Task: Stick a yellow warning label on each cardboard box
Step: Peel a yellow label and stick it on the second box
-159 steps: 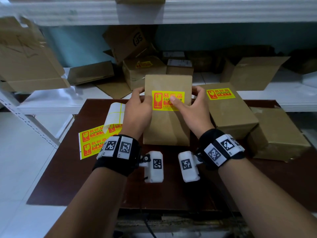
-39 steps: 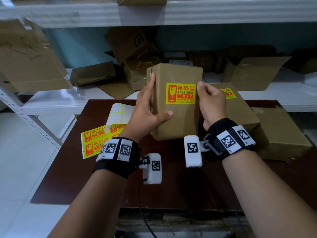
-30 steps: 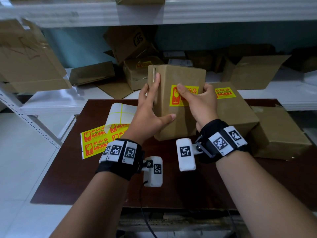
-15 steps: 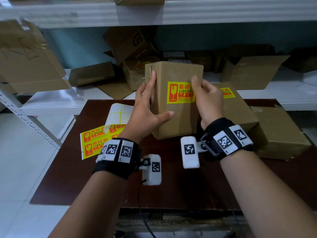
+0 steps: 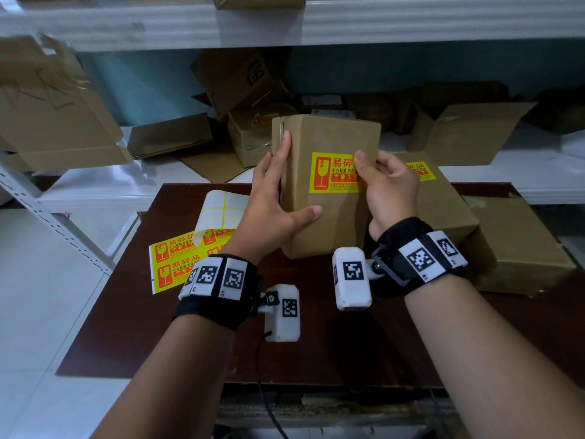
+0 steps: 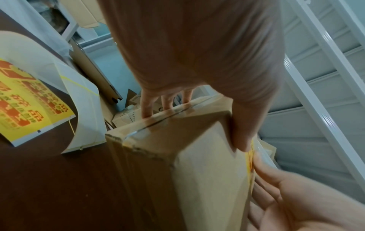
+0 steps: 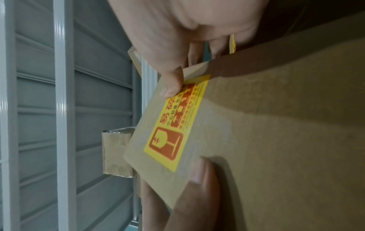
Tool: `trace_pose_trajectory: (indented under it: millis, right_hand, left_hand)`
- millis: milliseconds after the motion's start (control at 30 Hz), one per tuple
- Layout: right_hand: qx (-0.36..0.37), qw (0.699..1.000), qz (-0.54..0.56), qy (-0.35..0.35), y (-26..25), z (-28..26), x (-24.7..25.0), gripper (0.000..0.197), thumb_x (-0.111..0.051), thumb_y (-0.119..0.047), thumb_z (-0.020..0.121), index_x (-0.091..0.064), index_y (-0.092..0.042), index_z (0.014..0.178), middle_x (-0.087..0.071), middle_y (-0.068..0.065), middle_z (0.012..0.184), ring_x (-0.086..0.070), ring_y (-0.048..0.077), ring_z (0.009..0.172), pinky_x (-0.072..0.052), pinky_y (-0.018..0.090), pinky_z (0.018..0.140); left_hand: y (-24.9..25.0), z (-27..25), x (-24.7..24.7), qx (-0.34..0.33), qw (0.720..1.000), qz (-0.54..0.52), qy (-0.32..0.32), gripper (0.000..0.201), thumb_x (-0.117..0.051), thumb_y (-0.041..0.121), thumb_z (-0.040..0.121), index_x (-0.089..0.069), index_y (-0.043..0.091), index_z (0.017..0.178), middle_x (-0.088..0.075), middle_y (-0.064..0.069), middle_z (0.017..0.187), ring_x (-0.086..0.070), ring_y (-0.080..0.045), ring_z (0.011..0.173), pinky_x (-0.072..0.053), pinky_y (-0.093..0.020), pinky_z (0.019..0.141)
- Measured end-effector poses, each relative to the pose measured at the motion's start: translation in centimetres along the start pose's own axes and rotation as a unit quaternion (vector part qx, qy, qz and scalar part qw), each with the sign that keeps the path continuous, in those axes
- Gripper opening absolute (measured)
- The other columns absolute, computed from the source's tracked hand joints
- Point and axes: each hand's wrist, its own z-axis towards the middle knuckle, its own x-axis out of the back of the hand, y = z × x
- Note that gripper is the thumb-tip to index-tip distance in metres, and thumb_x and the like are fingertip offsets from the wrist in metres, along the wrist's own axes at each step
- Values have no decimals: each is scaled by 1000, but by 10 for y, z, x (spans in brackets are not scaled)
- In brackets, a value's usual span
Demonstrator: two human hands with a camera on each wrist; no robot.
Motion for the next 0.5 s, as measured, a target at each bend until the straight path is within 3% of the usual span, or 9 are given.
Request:
trace_pose_trajectory:
  millis: [100, 233, 333, 400, 500]
  right_hand:
    - [-6, 1000, -5, 15, 1, 4, 2, 34, -68, -18, 96, -67, -7, 128, -74, 2, 117, -70, 4, 103, -55, 19, 90]
    - [-2, 998, -60, -30, 0, 3, -2, 44, -57, -32, 102, -58, -13, 141, -65, -1, 135, -59, 7, 124, -46, 35, 111]
    - [19, 988, -112, -103, 3, -6, -11, 82, -76, -57, 77, -46, -25, 146, -63, -7, 135, -59, 7, 123, -49, 39, 106]
    - [49, 984, -139, -97, 6, -10, -15, 98, -86, -56, 59, -42, -28, 143, -63, -11, 126, -62, 6, 115, -52, 38, 101]
    - [81, 982, -146, -88, 5, -5, -10, 83, -88, -43, 67, -49, -26, 138, -68, -14, 118, -64, 2, 109, -54, 38, 99]
  left_hand:
    - [-1, 1, 3, 5, 1000, -19, 1, 112, -83, 32, 73, -6, 56, 151, -19, 2, 158, -23, -17, 148, -32, -51, 117]
    - [-3, 3, 6, -1, 1000, -7, 21, 112, -82, 33, 72, -6, 55, 151, -18, -1, 159, -17, -16, 150, -26, -48, 120]
    - [-3, 3, 1, -6, 1000, 5, 29, 113, -83, 32, 72, -6, 53, 152, -16, -7, 159, -14, -17, 151, -23, -33, 120]
    - [-3, 2, -2, -9, 1000, 9, 28, 114, -84, 30, 73, -5, 51, 153, -16, -8, 159, -14, -17, 151, -22, -23, 116]
    - [-6, 1, 0, -4, 999, -9, 30, 115, -83, 33, 73, -4, 46, 155, -20, -3, 158, -18, -14, 149, -25, -29, 118]
